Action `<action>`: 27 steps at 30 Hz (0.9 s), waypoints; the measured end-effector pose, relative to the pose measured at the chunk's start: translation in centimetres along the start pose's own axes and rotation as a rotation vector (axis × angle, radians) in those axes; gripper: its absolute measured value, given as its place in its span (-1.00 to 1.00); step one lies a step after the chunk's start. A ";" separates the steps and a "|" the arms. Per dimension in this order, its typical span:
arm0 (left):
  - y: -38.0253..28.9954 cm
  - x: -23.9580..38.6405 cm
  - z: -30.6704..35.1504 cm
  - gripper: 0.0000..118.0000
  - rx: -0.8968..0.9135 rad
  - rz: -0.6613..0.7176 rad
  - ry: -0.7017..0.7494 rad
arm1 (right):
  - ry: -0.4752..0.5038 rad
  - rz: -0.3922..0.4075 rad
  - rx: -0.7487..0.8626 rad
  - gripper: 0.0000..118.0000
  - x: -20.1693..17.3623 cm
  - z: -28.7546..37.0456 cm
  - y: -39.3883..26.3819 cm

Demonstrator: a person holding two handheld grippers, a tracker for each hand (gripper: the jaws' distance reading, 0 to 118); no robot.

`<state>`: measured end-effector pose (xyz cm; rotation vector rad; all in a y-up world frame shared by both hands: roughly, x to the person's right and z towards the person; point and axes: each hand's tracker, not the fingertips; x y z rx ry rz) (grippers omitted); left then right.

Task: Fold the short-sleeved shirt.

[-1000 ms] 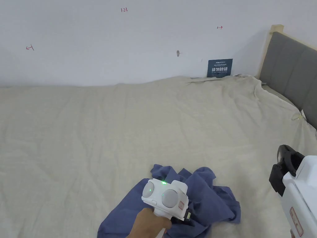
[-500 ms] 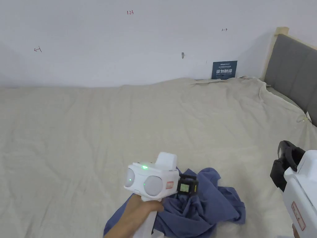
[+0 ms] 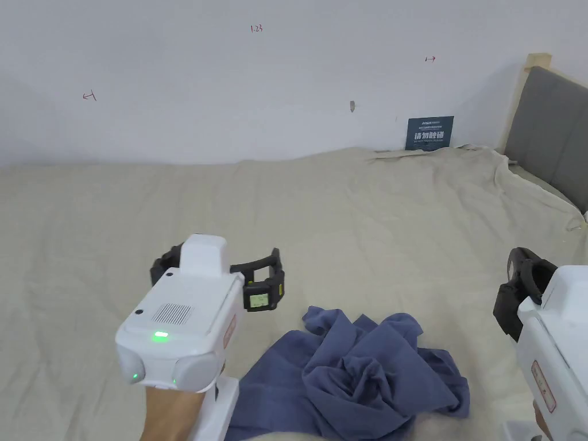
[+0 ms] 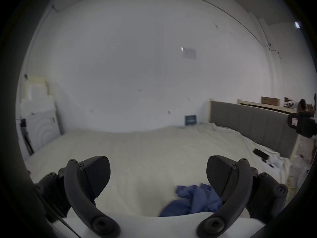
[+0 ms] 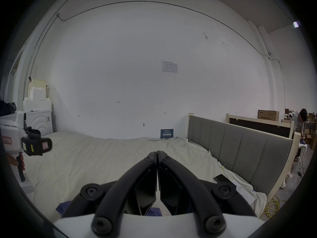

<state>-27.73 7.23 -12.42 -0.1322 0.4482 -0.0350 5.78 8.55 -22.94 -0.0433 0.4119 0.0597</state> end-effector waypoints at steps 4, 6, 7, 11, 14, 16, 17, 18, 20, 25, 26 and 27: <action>-0.8 -1.8 1.8 0.92 0.063 -0.015 0.099 | 0.012 -0.002 0.006 -1.00 -0.6 0.1 0.2; -1.4 -2.6 2.4 0.92 0.081 -0.018 0.126 | 0.019 -0.004 0.007 -1.00 -0.8 0.2 0.2; -1.7 -2.9 2.6 0.89 0.077 -0.019 0.127 | 0.022 -0.004 0.008 -1.00 -0.9 0.2 0.2; -2.6 -3.7 3.2 -0.43 0.068 -0.038 0.159 | 0.030 -0.006 0.009 -1.00 -1.3 0.2 -0.2; -3.3 -4.2 2.9 -0.92 0.010 -0.015 0.161 | 0.032 -0.006 0.004 -1.00 -1.5 0.1 -0.5; -4.1 -4.1 2.9 -1.00 0.011 -0.013 0.158 | 0.033 -0.009 0.000 -1.00 -1.5 0.0 -0.8; -4.4 -4.0 3.0 -1.00 0.015 -0.019 0.167 | 0.034 -0.009 -0.003 -1.00 -1.6 0.0 -0.9; -4.5 -4.0 3.1 -1.00 0.017 -0.026 0.179 | 0.034 -0.009 -0.006 -1.00 -1.6 0.0 -0.9; -4.6 -4.0 3.2 -1.00 0.020 -0.027 0.184 | 0.034 -0.008 -0.010 -1.00 -1.6 -0.1 -1.1; -4.7 -3.9 3.1 -1.00 0.019 -0.029 0.198 | 0.038 -0.002 -0.016 -1.00 -1.7 -0.2 -1.3; -4.7 -3.9 3.2 -1.00 0.017 -0.029 0.198 | 0.038 0.000 -0.016 -1.00 -1.8 -0.3 -1.3; -4.7 -3.9 3.2 -1.00 0.017 -0.027 0.199 | 0.038 0.001 -0.016 -1.00 -1.8 -0.3 -1.3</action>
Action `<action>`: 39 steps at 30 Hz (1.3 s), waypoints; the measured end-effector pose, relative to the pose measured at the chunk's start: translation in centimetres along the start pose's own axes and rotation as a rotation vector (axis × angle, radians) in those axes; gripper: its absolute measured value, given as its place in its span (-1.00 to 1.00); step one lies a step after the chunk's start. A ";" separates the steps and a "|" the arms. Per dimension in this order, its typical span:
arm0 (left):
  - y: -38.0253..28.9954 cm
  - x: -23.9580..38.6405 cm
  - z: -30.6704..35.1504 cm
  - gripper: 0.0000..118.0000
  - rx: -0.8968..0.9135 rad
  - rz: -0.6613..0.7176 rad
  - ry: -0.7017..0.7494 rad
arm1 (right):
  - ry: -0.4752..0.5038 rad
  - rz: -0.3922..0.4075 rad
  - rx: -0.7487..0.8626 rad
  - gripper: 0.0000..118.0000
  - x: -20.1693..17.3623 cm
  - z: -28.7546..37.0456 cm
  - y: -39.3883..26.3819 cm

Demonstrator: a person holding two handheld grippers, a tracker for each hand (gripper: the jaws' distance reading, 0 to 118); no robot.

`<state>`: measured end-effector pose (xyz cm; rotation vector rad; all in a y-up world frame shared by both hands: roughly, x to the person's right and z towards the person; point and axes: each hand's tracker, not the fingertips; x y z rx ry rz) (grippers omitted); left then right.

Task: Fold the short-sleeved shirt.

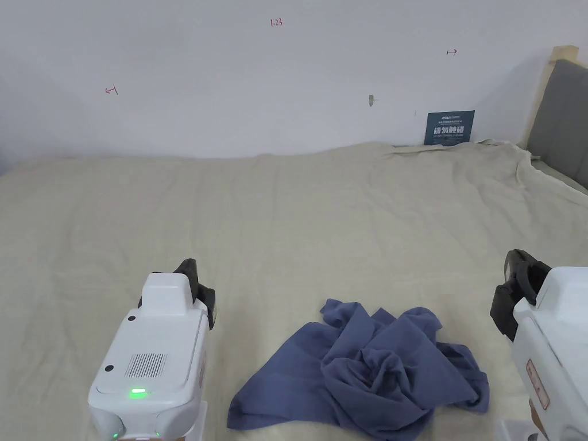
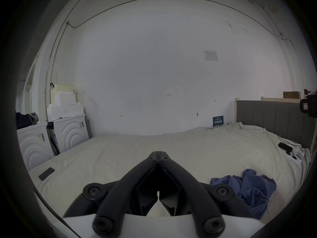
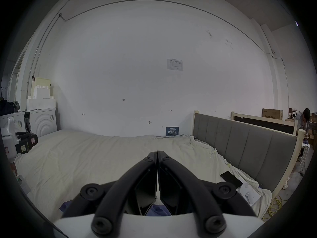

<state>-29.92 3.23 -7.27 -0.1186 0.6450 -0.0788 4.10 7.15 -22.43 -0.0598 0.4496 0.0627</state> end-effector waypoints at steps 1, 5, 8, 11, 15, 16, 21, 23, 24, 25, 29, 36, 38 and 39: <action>0.0 -0.1 0.0 -1.00 -0.002 0.004 -0.003 | 0.001 0.000 -0.001 -1.00 0.0 0.0 0.0; -0.3 -0.1 -0.8 -1.00 -0.088 0.011 -0.043 | 0.005 0.002 -0.004 -1.00 -0.2 -0.2 -0.1; -0.9 -0.1 -2.1 -1.00 -0.254 0.066 -0.090 | 0.008 0.002 -0.009 -1.00 -0.2 -0.3 -0.2; -2.5 0.1 -3.5 -1.00 -0.399 0.122 -0.126 | 0.011 0.001 -0.015 -1.00 -0.2 -0.3 -0.4; -5.1 1.0 -4.9 -1.00 -0.605 0.160 -0.185 | 0.013 -0.005 -0.031 -1.00 -0.2 -0.6 -0.9; -5.7 1.2 -5.0 -1.00 -0.635 0.181 -0.192 | 0.014 -0.005 -0.033 -1.00 -0.2 -0.6 -0.9; -9.5 1.9 -6.8 -0.82 -0.811 0.260 -0.221 | 0.015 -0.005 -0.056 -1.00 -0.3 -1.0 -1.4; -10.8 2.1 -7.4 -0.51 -0.866 0.266 -0.220 | 0.016 -0.003 -0.065 -1.00 -0.3 -1.2 -1.7; -11.2 2.2 -7.7 -0.23 -0.891 0.266 -0.218 | 0.017 -0.003 -0.068 -1.00 -0.2 -1.2 -1.8; -11.7 2.3 -7.9 0.03 -0.927 0.260 -0.214 | 0.018 -0.004 -0.073 -1.00 -0.2 -1.3 -1.9; -12.6 3.2 -7.7 0.64 -1.001 0.186 -0.175 | 0.019 -0.007 -0.091 -1.00 -0.1 -1.7 -2.5; -13.6 4.2 -7.1 0.00 -1.040 0.135 -0.175 | 0.024 -0.002 -0.121 -1.00 0.0 -2.0 -3.2; -13.4 4.7 -6.7 -0.10 -1.024 0.064 -0.151 | 0.024 -0.001 -0.128 -1.00 0.2 -2.1 -3.4; -13.7 4.3 -7.3 -0.14 -1.025 0.042 -0.181 | 0.023 -0.001 -0.131 -1.00 0.3 -2.1 -3.4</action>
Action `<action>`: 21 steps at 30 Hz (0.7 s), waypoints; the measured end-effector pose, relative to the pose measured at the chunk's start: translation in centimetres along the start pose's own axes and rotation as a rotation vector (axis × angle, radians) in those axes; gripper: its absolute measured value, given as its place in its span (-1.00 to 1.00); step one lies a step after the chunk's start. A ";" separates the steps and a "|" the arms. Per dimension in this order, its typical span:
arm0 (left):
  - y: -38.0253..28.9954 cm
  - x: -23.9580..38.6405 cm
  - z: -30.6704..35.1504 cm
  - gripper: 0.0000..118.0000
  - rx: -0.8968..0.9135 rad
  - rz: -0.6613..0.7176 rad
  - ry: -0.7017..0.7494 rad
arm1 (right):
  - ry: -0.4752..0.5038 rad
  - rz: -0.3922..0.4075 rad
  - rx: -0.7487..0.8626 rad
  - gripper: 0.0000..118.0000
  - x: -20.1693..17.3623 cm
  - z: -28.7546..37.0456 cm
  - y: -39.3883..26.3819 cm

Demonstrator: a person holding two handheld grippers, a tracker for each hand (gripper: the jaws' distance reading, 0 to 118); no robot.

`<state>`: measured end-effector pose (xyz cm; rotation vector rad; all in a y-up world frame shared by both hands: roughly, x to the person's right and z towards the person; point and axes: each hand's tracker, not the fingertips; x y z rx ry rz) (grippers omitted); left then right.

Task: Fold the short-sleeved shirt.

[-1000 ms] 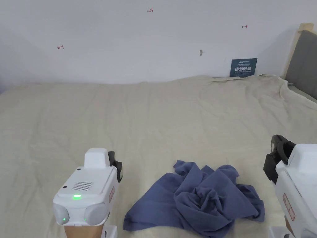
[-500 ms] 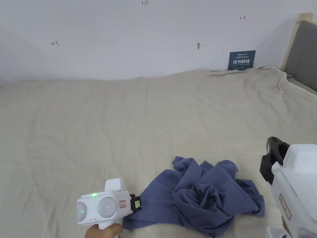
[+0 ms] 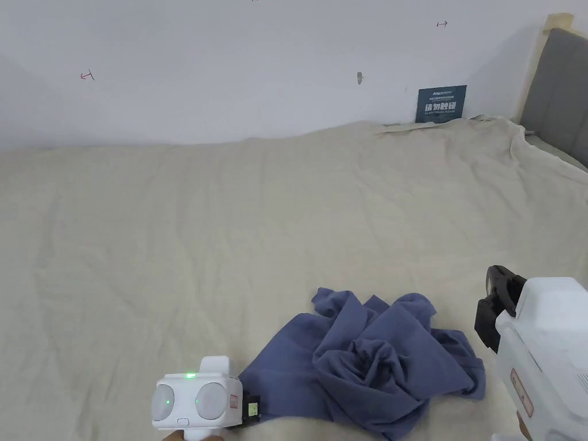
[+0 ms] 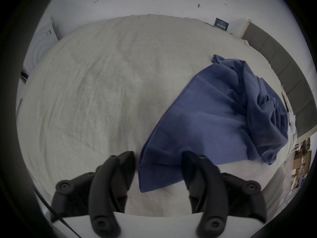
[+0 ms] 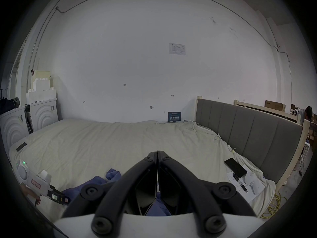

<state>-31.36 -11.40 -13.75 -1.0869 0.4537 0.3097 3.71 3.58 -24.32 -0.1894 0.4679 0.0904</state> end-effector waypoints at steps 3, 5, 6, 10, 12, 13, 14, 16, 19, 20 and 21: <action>0.1 0.4 0.3 -0.77 0.012 -0.053 0.003 | -0.003 -0.005 -0.022 -1.00 0.5 -0.4 -0.3; -0.2 0.6 0.9 -1.00 0.032 -0.054 -0.051 | -0.005 -0.014 -0.037 -1.00 1.0 -0.8 -0.6; -0.2 0.5 1.2 -1.00 0.044 -0.027 -0.062 | -0.008 -0.019 -0.052 -1.00 1.3 -1.2 -0.8; 0.2 0.0 2.4 -1.00 0.098 -0.011 -0.082 | 0.003 -0.031 -0.205 -1.00 2.8 -4.0 -2.2; 0.5 -0.3 3.2 -1.00 0.119 -0.012 -0.097 | 0.011 -0.026 -0.278 -1.00 3.5 -6.0 -3.2; 0.6 -0.4 3.5 -1.00 0.128 -0.009 -0.103 | 0.013 -0.024 -0.317 -0.99 3.8 -6.9 -3.6; 0.7 -0.4 3.9 -1.00 0.136 -0.005 -0.110 | 0.020 -0.016 -0.376 -0.96 4.1 -8.1 -4.1; 0.9 -0.6 4.3 -1.00 0.149 0.005 -0.122 | 0.008 -0.048 -0.422 -0.56 4.6 -10.1 -5.4; 1.3 -0.7 4.6 -1.00 0.157 0.009 -0.134 | 0.062 -0.104 -0.546 0.27 5.7 -13.2 -7.5; 1.4 -0.7 4.5 -1.00 0.157 0.007 -0.142 | 0.059 -0.125 -0.578 0.42 5.9 -14.0 -8.2; 1.4 -0.7 4.4 -1.00 0.159 0.005 -0.148 | 0.070 -0.142 -0.616 0.47 6.1 -14.7 -8.9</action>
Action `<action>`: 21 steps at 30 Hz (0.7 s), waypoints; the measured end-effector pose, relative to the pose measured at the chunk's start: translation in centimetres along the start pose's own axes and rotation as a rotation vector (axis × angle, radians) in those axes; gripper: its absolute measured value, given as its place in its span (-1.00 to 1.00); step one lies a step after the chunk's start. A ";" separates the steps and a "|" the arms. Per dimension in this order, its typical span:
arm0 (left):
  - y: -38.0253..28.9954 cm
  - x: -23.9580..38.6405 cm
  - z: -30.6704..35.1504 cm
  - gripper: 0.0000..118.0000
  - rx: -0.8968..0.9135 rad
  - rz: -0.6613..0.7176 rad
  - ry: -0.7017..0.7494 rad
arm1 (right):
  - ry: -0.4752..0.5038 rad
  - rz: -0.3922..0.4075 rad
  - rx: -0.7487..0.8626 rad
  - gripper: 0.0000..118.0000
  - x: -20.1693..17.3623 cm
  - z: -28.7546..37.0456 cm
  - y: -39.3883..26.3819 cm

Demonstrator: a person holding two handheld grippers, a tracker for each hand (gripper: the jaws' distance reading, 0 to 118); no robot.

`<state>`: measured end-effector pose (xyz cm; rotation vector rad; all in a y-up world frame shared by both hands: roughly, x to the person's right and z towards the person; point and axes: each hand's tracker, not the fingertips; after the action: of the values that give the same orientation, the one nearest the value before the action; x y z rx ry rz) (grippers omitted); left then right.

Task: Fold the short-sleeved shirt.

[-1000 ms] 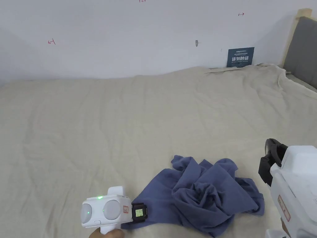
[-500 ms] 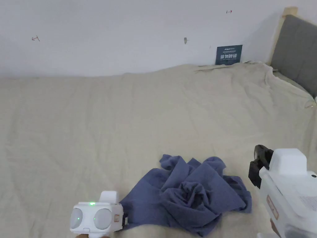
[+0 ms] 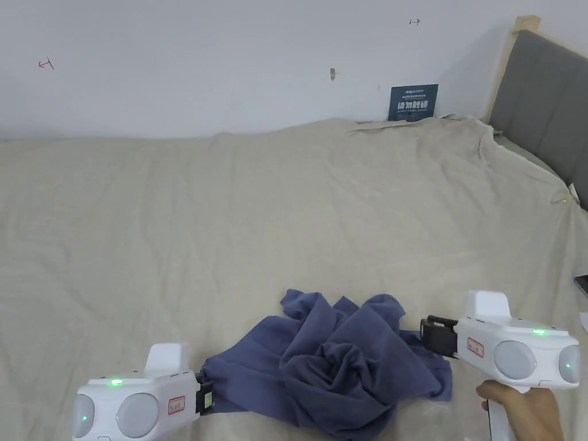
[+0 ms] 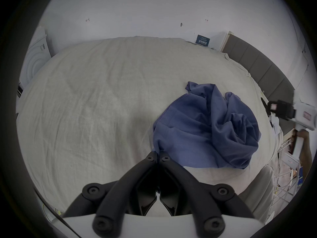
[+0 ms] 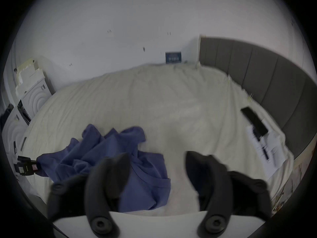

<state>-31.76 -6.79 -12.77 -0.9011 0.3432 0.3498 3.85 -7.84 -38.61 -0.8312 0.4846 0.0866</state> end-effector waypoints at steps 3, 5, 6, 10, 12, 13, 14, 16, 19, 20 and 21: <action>0.1 -0.2 -0.3 -1.00 0.002 -0.004 -0.003 | 0.002 -0.032 -0.062 0.48 0.9 -2.7 -0.2; 0.2 -0.4 -0.5 -1.00 0.002 -0.005 -0.008 | -0.017 -0.020 -0.091 0.48 0.9 -4.0 -0.3; 0.2 -0.5 -0.5 -1.00 0.002 -0.004 -0.008 | -0.027 -0.021 -0.102 0.47 0.8 -4.7 -0.4; 0.1 -0.3 -0.3 -1.00 0.001 0.004 -0.012 | -0.035 -0.007 -0.143 0.46 -0.1 -6.1 -0.6; 0.0 -0.1 -0.2 -1.00 0.001 0.006 -0.013 | -0.031 -0.006 -0.174 0.43 -0.5 -6.8 -0.9; 0.0 -0.1 -0.2 -1.00 -0.001 0.005 -0.013 | -0.032 -0.007 -0.178 0.33 -0.4 -7.1 -1.1; 0.0 -0.1 -0.2 -1.00 -0.001 0.004 -0.012 | -0.031 -0.011 -0.183 0.15 -0.4 -7.2 -1.3; 0.0 -0.3 -0.3 -1.00 -0.001 0.004 -0.014 | -0.018 -0.029 -0.183 -0.64 -0.5 -7.1 -1.7; -0.1 -0.4 -0.2 -1.00 0.005 0.007 -0.019 | -0.013 -0.016 -0.175 -0.95 -0.3 -7.1 -1.8; 0.0 -0.5 -0.2 -1.00 0.008 0.010 -0.023 | -0.016 -0.008 -0.163 -0.95 -0.3 -6.7 -1.7; 0.0 -0.6 -0.1 -1.00 0.012 0.016 -0.028 | -0.018 -0.010 -0.140 -0.95 -1.0 -5.2 -1.7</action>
<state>-32.32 -6.96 -12.52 -0.8813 0.3266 0.3741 1.46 -12.68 -39.96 -0.9689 0.4608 0.1193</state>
